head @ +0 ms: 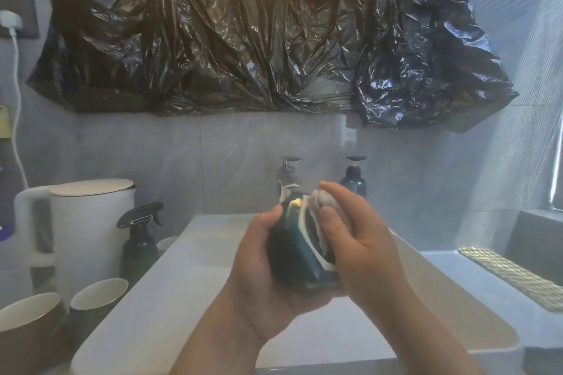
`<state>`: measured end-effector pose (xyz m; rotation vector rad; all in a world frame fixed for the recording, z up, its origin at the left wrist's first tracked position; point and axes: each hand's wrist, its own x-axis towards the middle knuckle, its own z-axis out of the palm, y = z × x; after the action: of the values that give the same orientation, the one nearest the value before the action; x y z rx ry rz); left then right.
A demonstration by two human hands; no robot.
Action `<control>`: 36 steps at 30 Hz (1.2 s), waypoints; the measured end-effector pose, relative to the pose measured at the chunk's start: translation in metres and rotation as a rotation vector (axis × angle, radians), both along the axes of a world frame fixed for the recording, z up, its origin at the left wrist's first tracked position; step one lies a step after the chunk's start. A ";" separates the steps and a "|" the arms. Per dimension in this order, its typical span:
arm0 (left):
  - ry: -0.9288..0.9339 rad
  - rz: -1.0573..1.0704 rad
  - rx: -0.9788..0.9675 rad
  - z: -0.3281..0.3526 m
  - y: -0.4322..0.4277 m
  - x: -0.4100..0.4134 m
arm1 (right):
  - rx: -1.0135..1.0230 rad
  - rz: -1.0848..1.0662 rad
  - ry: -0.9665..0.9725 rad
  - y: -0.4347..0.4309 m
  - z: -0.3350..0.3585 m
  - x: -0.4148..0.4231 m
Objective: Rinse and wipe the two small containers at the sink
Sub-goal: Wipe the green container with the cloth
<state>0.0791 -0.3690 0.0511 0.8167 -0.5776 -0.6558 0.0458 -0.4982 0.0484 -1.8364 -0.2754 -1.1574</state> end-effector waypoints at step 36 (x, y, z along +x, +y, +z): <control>0.241 0.439 0.044 -0.006 0.007 0.022 | -0.101 0.108 0.232 0.021 -0.019 0.006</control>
<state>0.1016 -0.3617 0.0455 0.8562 -0.1543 -0.3552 0.0514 -0.4777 0.0291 -1.9982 -0.2997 -0.8600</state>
